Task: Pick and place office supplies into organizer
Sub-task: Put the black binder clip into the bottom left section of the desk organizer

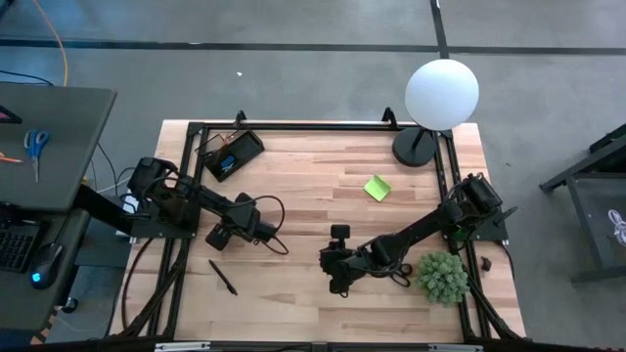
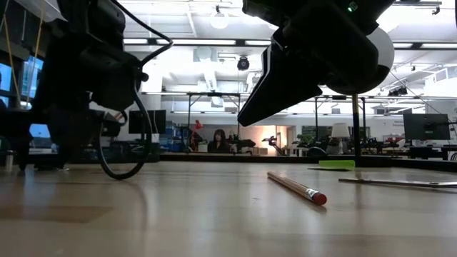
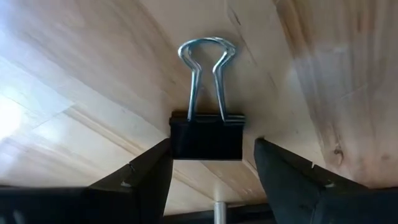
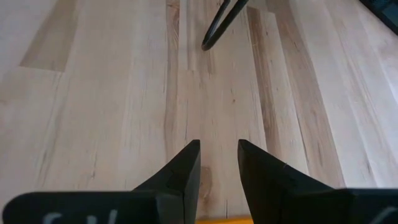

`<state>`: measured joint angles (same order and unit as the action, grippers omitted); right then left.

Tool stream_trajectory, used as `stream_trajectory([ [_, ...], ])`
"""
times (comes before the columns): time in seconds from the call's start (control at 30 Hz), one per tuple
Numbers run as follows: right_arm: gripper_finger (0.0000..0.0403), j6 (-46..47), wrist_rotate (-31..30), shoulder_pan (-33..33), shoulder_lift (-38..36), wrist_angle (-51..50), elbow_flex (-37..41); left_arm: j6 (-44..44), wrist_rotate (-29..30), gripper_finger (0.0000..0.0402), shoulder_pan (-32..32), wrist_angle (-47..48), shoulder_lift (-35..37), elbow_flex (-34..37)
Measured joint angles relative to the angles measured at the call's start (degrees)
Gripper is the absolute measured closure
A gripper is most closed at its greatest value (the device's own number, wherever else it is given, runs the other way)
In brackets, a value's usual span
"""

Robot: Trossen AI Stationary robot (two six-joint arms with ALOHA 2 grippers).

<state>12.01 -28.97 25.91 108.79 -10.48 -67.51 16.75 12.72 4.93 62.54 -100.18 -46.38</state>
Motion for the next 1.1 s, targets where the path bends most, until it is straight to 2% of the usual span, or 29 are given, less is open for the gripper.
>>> stream_trajectory([
  [0.67,0.0304,0.5,0.0,0.0,0.0,0.0,0.0,0.0,-0.6,0.0190,0.0,-0.4,-0.2,-2.3],
  [0.8,0.0304,0.9,0.0,0.0,0.0,-0.1,0.0,0.6,-1.6,0.0218,0.0,-0.7,-0.2,-2.3],
  [1.0,0.0304,0.8,0.0,0.0,0.0,-0.4,0.0,0.6,-1.8,0.0295,0.0,-0.1,-0.1,-2.4],
  [1.1,0.0304,0.8,0.0,0.0,0.0,-0.4,0.0,0.5,-0.6,0.0301,-0.1,1.8,-0.2,-2.4],
])
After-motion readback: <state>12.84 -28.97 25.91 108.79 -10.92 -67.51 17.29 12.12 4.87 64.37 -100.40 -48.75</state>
